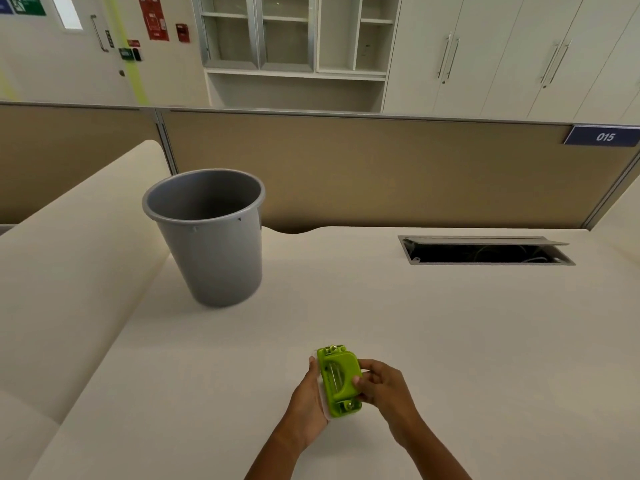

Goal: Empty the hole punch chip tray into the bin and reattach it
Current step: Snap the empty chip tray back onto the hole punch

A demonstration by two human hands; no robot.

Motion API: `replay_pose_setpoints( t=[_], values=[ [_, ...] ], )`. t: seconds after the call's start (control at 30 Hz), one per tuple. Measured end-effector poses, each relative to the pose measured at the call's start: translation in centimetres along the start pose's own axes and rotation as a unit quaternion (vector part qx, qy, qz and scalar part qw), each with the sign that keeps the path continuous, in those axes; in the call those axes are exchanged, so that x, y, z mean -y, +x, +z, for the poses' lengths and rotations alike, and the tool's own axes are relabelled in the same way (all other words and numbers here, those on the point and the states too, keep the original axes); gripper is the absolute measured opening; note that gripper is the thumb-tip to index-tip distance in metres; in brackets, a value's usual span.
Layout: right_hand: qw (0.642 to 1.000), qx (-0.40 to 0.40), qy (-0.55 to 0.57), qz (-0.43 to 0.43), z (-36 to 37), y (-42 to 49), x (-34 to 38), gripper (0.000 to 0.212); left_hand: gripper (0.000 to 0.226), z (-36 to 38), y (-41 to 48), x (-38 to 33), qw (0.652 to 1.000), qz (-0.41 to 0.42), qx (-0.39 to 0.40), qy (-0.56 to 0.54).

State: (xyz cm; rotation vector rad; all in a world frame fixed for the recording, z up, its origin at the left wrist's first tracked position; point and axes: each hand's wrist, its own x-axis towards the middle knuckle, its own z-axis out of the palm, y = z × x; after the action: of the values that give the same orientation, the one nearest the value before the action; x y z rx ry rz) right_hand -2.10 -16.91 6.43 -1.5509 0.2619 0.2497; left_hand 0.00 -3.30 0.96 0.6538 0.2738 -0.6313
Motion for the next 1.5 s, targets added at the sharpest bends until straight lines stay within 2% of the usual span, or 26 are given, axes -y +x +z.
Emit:
replay_pose_setpoints(
  t=[0.33,0.63,0.83,1.0,1.13,1.23,1.3,1.4,1.5],
  values=[
    [1.0,0.007,0.01,0.001,0.6,-0.7,0.0,0.023,0.061,0.0,0.1,0.2,0.999,0.003,-0.028,0.021],
    [1.0,0.013,0.007,0.0,0.7,-0.8,-0.2,0.024,0.043,0.6,-0.4,0.0,0.997,0.066,-0.043,0.012],
    [0.997,0.003,-0.063,-0.034,1.0,-1.3,-0.5,0.029,0.054,0.7,-0.5,-0.8,0.993,0.076,-0.044,0.075],
    [0.991,0.006,-0.118,-0.057,1.2,-1.5,-0.6,0.036,0.05,0.3,-0.8,-0.9,0.979,0.105,-0.069,0.164],
    [0.986,0.026,-0.153,-0.067,1.0,-1.3,-0.8,0.033,0.048,0.7,-1.1,-0.8,0.971,0.136,-0.086,0.175],
    [0.981,0.05,-0.174,-0.066,0.7,-1.2,-0.4,0.019,0.044,0.9,-1.4,-0.8,0.972,0.154,-0.09,0.151],
    [0.981,0.03,-0.178,-0.075,0.7,-1.1,0.0,0.02,0.042,0.9,-1.6,-0.8,0.973,0.154,-0.093,0.144],
    [0.977,-0.053,-0.176,-0.112,0.6,-0.6,0.3,0.022,0.042,1.2,-1.7,-0.6,0.971,0.144,-0.089,0.169],
    [0.97,-0.067,-0.201,-0.115,0.5,0.3,0.5,0.018,0.04,1.3,-1.7,-0.2,0.964,0.142,-0.08,0.209]
  ],
)
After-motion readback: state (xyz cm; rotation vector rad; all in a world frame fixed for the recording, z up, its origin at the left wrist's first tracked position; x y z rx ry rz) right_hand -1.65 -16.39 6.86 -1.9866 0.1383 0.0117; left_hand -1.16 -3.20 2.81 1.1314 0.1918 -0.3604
